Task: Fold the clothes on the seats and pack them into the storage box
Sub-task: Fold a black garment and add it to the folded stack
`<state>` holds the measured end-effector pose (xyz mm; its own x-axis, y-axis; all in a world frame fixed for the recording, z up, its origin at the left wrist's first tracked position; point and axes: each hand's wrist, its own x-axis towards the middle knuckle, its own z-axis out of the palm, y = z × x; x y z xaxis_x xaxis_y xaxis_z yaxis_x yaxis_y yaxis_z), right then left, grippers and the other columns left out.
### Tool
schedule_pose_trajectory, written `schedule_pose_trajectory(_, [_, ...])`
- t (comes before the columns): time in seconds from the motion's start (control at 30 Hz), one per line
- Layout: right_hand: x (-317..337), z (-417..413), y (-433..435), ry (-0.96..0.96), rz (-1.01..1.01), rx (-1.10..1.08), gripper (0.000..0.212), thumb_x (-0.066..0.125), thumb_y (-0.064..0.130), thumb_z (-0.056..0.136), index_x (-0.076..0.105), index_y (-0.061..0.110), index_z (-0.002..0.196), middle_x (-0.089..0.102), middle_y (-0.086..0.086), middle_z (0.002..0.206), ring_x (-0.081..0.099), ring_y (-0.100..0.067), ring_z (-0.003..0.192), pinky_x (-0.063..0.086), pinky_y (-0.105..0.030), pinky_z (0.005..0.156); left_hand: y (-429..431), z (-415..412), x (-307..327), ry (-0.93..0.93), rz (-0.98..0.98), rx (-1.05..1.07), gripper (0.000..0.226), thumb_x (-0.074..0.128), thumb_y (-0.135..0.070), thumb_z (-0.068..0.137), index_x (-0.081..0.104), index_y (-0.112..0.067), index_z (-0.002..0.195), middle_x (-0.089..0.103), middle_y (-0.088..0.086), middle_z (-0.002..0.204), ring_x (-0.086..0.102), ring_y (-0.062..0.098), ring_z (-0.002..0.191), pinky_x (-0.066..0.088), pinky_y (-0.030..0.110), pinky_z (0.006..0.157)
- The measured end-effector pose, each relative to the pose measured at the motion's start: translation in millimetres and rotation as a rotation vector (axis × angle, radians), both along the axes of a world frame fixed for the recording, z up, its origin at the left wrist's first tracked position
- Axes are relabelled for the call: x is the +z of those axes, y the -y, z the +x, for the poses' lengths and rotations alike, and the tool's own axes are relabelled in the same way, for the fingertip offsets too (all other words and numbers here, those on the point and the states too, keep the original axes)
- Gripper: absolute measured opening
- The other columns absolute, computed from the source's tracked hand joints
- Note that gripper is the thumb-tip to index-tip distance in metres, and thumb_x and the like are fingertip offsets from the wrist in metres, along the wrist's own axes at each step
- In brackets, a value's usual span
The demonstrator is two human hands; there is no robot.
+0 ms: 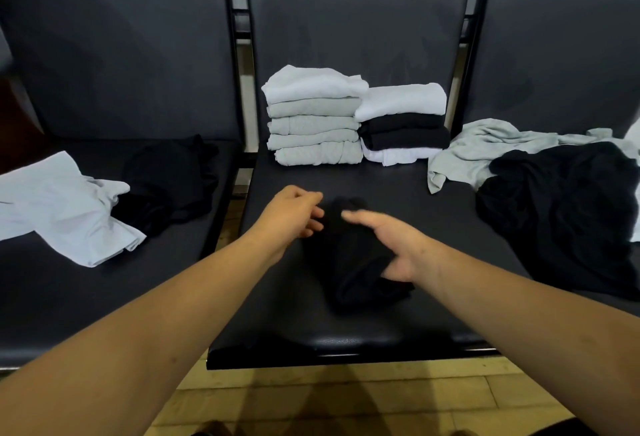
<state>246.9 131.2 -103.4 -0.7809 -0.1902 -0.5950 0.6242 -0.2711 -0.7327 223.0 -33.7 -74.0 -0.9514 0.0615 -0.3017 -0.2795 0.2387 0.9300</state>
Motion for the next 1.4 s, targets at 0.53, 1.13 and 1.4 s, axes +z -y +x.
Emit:
schedule_pose_trajectory(0.53, [-1.7,2.6,1.5,-0.087,-0.293,-0.022,0.046,0.062,0.022,0.087,0.066,0.005,0.130,0.068,-0.016,0.126,0.067,-0.034,0.108,0.054,-0.046,0.096,-3.8,5.3,-21.1,0.407,0.646,0.014,0.037,0.071,-0.045,0.084,0.078,-0.013,0.101,0.075,0.014,0.106,0.075,0.029,0.087,0.056,0.043,0.084])
schedule_pose_trajectory(1.13, [16.7,-20.9,-24.7,-0.174,-0.312,-0.021,0.040,0.068,0.014,0.087,0.061,0.013,0.126,0.065,-0.014,0.133,0.063,-0.033,0.122,0.048,-0.056,0.103,-19.5,-20.9,19.9,0.167,1.004,0.284,0.027,0.063,-0.029,0.093,0.072,-0.013,0.112,0.075,0.011,0.107,0.071,0.029,0.099,0.054,0.045,0.084])
schedule_pose_trajectory(1.4, [44.0,-79.2,-100.6,-0.120,-0.066,-0.384,0.045,0.077,0.017,0.079,0.069,0.011,0.123,0.075,-0.013,0.114,0.075,-0.028,0.093,0.061,-0.040,0.069,-55.1,-73.9,17.1,0.089,0.817,0.342,0.037,0.073,-0.003,0.085,0.064,-0.008,0.120,0.072,0.012,0.113,0.070,0.029,0.103,0.059,0.049,0.084])
